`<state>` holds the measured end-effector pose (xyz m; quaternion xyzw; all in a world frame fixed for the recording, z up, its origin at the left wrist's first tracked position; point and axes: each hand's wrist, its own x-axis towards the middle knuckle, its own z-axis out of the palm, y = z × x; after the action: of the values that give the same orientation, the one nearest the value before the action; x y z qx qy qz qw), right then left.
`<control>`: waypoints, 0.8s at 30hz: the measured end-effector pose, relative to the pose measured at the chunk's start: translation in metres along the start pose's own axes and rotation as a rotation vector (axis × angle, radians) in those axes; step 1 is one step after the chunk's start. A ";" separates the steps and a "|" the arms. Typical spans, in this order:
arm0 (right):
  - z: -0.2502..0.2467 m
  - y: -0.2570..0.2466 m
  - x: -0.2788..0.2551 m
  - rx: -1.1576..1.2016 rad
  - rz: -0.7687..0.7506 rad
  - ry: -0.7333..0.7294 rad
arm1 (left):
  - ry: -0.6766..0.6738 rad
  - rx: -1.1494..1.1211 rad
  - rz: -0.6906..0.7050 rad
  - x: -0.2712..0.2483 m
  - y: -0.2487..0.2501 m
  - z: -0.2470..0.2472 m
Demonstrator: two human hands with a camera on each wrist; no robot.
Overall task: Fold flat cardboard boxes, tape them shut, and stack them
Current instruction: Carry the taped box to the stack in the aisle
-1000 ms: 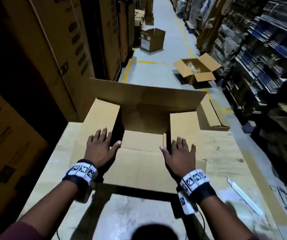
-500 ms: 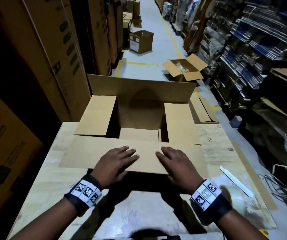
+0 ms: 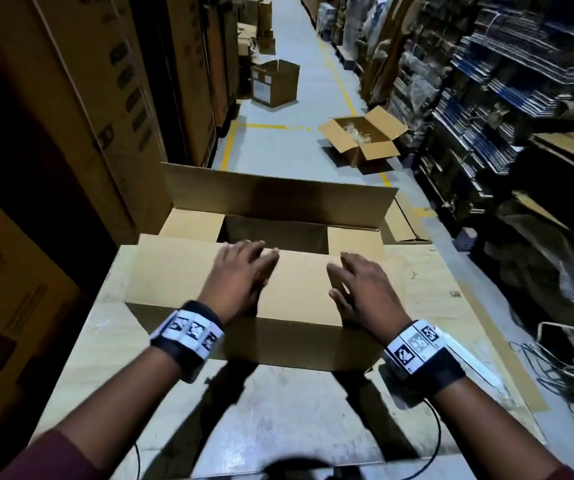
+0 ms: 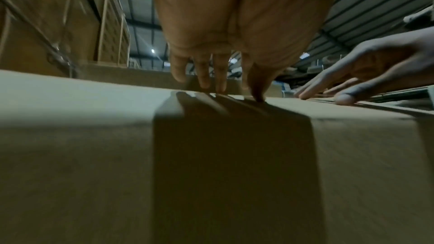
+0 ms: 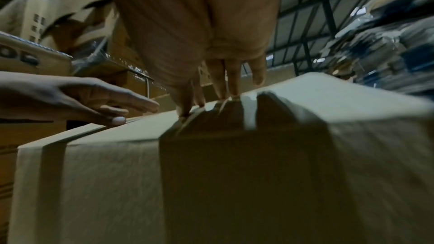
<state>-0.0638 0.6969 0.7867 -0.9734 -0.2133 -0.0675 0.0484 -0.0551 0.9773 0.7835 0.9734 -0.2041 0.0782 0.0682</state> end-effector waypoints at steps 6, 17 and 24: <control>0.003 0.016 -0.011 0.349 -0.093 -0.249 | -0.167 0.017 -0.100 -0.018 0.033 0.048; -0.060 0.117 0.079 1.160 0.530 0.193 | -0.181 0.038 -0.176 -0.004 0.079 0.050; -0.016 0.143 0.039 0.771 0.137 -0.073 | -0.062 -0.045 -0.218 -0.001 0.106 0.058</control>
<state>0.0297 0.5812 0.7986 -0.8975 -0.1589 0.0556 0.4075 -0.0921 0.8723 0.7368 0.9900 -0.1006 0.0353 0.0920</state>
